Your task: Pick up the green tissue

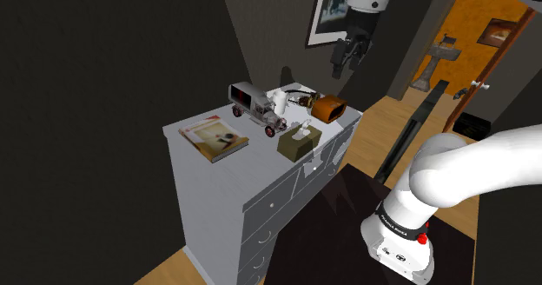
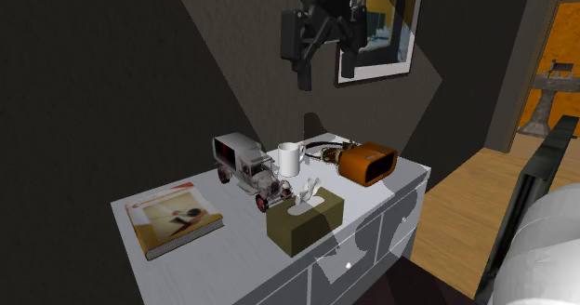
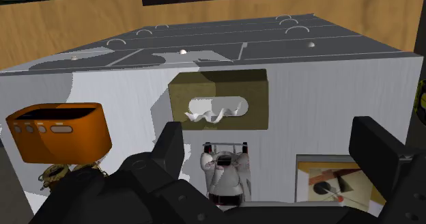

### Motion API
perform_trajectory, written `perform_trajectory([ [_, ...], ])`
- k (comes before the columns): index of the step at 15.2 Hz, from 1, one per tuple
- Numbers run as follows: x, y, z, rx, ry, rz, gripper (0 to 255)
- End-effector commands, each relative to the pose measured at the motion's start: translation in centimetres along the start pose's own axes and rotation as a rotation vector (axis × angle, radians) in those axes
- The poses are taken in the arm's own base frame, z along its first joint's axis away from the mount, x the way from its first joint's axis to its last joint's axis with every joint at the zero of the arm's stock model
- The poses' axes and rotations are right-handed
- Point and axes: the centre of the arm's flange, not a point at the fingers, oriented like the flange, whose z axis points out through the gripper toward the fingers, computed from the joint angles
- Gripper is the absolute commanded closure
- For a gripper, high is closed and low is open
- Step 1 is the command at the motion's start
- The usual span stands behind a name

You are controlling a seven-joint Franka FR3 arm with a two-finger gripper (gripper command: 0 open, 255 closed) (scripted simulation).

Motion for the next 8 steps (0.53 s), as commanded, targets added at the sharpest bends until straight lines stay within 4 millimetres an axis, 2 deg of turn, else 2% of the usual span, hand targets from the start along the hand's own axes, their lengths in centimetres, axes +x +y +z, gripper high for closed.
perform_trajectory([
  [1,0.0,0.0,0.0,0.0,0.0,0.0,0],
  [8,1.6,3.2,8.9,0.139,0.073,0.181,0],
])
